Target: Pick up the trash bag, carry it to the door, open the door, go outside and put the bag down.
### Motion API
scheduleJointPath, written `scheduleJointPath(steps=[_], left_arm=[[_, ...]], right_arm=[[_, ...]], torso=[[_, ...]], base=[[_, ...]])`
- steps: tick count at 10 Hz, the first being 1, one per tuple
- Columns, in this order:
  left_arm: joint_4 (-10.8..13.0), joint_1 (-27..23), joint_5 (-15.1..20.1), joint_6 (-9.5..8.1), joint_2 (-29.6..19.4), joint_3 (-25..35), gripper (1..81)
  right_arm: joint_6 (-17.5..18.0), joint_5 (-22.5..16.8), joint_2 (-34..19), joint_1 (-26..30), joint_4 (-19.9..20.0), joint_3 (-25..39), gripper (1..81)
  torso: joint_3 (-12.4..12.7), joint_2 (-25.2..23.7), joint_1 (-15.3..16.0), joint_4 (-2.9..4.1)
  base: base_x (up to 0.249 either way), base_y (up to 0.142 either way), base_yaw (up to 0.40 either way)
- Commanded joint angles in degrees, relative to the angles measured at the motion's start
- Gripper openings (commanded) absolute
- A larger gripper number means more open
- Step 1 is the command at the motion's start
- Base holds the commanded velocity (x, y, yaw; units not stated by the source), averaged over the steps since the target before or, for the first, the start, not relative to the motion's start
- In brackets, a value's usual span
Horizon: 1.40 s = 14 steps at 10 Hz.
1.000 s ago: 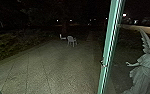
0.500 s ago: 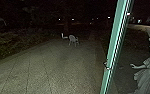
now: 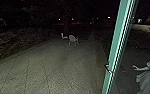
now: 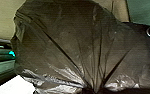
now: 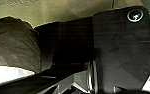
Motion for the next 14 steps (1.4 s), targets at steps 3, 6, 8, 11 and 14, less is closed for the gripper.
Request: scheduleJointPath(steps=[3,6,8,11,14], left_arm=[[0.5,-4.0,2.9,0.87,-0.3,-0.2,1.0],[0.5,-3.9,2.9,0.87,-0.3,-0.1,1.0],[0.5,-4.0,2.9,0.87,-0.2,-0.1,1.0],[0.5,-4.0,2.9,0.87,-0.2,-0.1,1.0],[0.5,-4.0,2.9,0.87,-0.1,-0.1,1.0]], right_arm=[[-0.5,-2.9,0.6,2.2,-0.4,0.7,81.1],[-0.5,-3.1,0.6,2.2,-0.5,0.7,81.1],[-0.5,-3.2,0.6,2.2,-0.6,0.7,81.1],[-0.5,-3.2,0.6,2.1,-0.6,0.7,81.1],[-0.5,-3.2,0.6,2.2,-0.6,0.7,81.1]], torso=[[0.0,0.0,0.0,0.0],[0.0,0.0,0.0,0.0],[0.0,0.0,0.1,0.0],[0.0,0.0,0.1,0.0],[0.0,0.0,0.0,0.0]], base=[[0.136,0.0,0.0],[0.141,0.0,0.0],[0.141,0.0,0.0],[0.141,0.0,0.0],[0.142,0.0,0.0]])
